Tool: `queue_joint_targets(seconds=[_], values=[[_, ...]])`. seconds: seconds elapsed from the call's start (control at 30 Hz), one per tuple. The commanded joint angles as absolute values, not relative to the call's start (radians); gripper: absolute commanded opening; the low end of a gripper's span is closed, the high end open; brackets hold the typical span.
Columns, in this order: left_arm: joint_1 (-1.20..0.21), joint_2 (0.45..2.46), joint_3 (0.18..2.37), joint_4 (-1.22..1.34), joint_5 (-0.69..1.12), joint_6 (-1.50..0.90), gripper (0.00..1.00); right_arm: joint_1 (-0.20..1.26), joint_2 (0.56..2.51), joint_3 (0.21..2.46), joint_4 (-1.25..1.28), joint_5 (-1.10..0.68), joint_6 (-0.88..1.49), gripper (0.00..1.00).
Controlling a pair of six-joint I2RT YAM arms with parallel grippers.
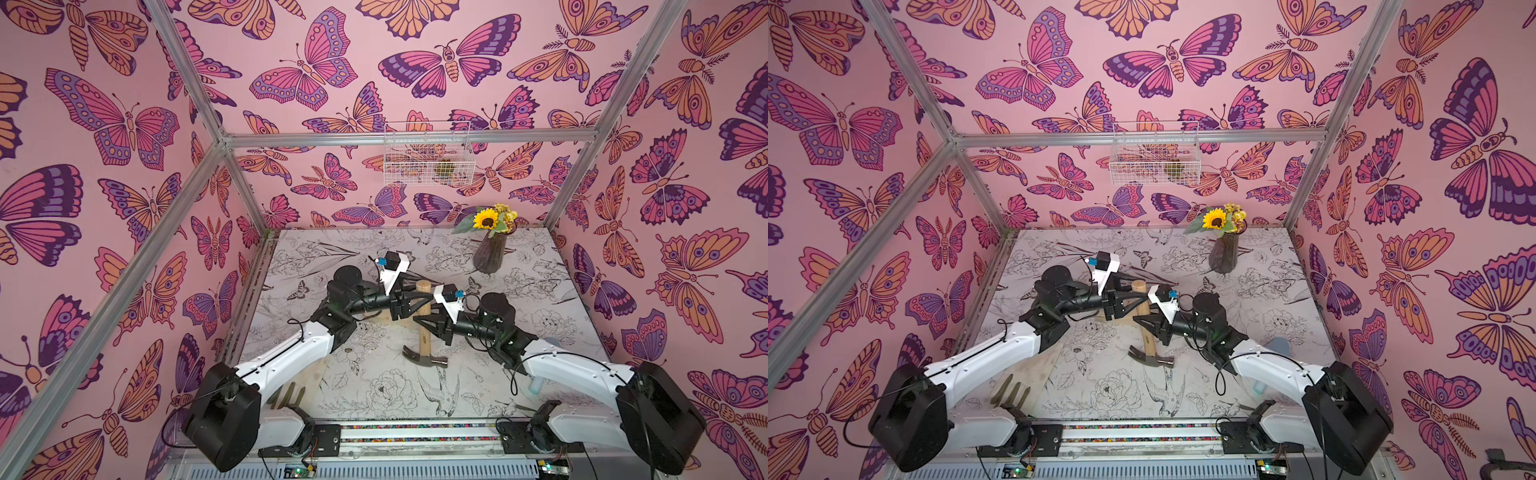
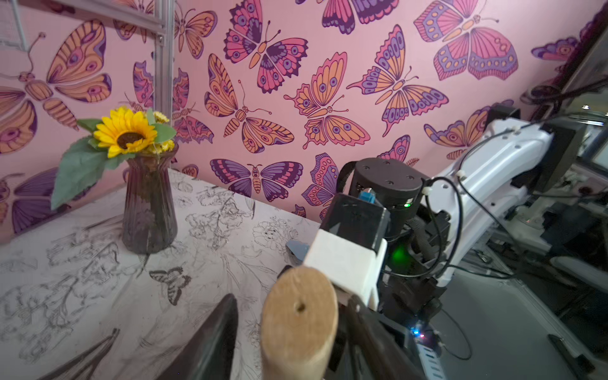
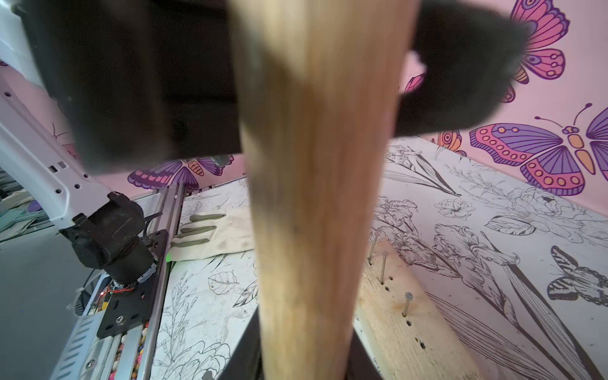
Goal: Use a claw hammer to pull out a nail
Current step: Pick up the hammer at the center of the board.
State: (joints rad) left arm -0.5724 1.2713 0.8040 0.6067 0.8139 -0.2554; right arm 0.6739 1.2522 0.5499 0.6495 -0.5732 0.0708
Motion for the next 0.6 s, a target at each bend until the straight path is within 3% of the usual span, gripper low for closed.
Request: queue_joint_targets(seconds=[0.0, 0.2, 0.57], values=[[-0.541, 1.172, 0.755, 0.677, 0.786, -0.286, 0.73, 0.675, 1.248, 0.554, 0.715, -0.554, 0.097, 0.01], [-0.515, 1.063, 0.575, 0.665, 0.742, -0.192, 0.77, 0.670, 1.231, 0.568, 0.707, -0.585, 0.090, 0.00], [-0.536, 1.136, 0.299, 0.828, 0.839, -0.052, 0.74, 0.664, 1.196, 0.601, 0.653, -0.676, 0.069, 0.00]])
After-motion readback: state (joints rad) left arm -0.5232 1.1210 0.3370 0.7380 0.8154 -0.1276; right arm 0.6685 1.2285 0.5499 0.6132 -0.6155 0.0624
